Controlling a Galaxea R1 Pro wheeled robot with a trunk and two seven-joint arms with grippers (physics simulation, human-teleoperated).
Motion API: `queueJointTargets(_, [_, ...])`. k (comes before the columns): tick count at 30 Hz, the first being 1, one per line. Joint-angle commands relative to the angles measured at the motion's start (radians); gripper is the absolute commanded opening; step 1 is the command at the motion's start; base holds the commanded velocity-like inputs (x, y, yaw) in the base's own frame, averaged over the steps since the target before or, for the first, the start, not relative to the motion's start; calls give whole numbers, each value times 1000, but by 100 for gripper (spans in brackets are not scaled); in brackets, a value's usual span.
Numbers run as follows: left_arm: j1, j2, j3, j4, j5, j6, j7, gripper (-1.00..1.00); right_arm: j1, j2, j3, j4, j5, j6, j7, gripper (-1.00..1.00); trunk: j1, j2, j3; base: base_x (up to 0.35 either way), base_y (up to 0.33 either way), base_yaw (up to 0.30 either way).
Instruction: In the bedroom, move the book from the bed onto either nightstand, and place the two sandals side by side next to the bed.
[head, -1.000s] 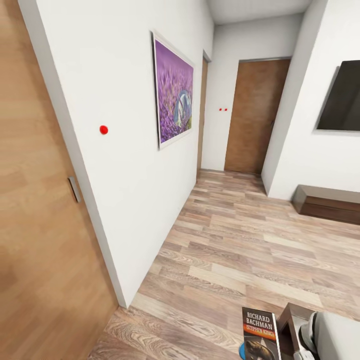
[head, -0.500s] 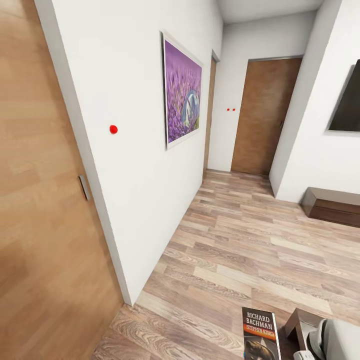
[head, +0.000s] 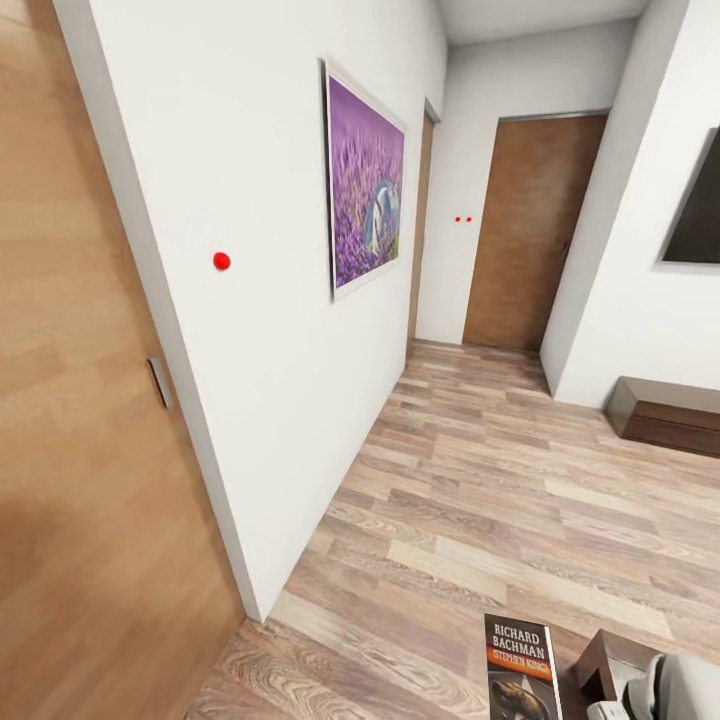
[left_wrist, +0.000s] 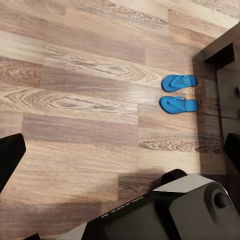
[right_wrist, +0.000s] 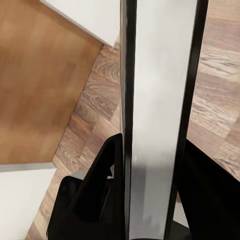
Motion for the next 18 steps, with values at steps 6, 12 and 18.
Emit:
queueJointTargets(6, [-1, 1, -4, 1, -3, -6, 0, 100, -1, -1, 8, 0, -10, 2, 4, -100, 1, -2, -2, 182, 102, 0])
queueJointTargets(12, [-1, 1, -4, 1, -4, -6, 0, 100, -1, 0, 8, 0, -9, 2, 4, -100, 1, -2, -2, 277, 138, 0])
queueJointTargets(18, [-1, 1, -4, 1, -4, -6, 0, 100, -1, 0, 8, 0, -10, 2, 4, -100, 1, -2, -2, 300, 97, 0])
